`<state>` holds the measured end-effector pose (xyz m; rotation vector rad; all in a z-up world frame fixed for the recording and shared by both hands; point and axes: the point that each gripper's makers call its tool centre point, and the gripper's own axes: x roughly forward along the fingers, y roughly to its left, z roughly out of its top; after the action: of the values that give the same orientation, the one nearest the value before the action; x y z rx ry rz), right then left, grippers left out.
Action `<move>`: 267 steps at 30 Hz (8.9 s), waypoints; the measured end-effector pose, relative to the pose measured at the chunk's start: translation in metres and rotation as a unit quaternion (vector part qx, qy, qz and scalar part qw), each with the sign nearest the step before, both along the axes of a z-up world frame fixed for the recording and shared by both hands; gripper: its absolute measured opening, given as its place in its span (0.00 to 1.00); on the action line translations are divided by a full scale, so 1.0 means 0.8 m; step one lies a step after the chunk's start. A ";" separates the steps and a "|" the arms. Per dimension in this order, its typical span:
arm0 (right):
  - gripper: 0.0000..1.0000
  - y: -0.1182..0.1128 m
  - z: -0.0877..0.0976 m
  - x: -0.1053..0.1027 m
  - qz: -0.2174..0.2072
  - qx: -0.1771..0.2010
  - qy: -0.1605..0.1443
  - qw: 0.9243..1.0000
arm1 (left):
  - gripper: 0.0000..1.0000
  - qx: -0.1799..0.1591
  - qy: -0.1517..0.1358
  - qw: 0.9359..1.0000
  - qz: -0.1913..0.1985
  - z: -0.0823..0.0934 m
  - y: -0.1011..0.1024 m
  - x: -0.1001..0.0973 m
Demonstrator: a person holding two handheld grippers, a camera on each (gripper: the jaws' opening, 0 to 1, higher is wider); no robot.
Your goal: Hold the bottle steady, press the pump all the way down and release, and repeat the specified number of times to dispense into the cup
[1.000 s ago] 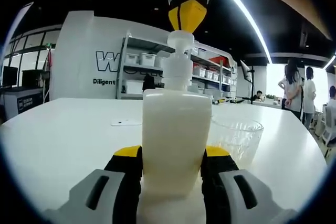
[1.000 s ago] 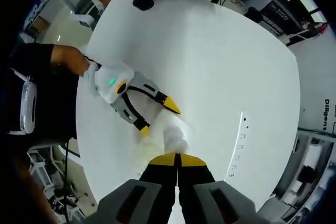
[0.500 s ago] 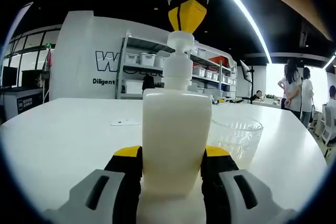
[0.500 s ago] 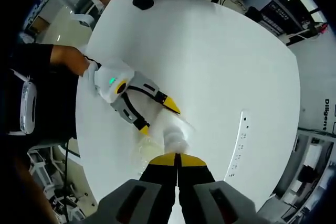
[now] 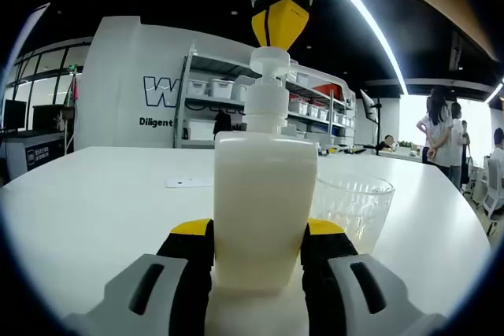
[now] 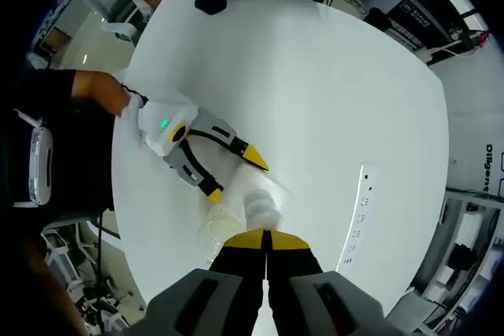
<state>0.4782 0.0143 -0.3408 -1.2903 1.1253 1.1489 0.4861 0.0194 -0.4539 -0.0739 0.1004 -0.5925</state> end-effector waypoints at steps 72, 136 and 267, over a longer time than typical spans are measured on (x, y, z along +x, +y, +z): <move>0.00 0.006 -0.003 -0.001 0.005 0.027 -0.003 1.000 | 0.42 0.002 0.003 1.000 0.001 -0.001 0.003 0.003; 0.00 0.005 0.014 -0.001 0.053 0.021 -0.002 0.998 | 0.42 0.000 0.017 1.000 -0.001 -0.007 0.002 -0.006; 0.00 0.005 0.003 -0.003 0.001 0.067 -0.006 0.998 | 0.40 0.019 0.014 1.000 -0.001 -0.005 0.012 -0.003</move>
<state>0.4761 0.0184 -0.3383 -1.1939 1.0218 1.1957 0.4833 0.0287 -0.4575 -0.0448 0.1399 -0.5914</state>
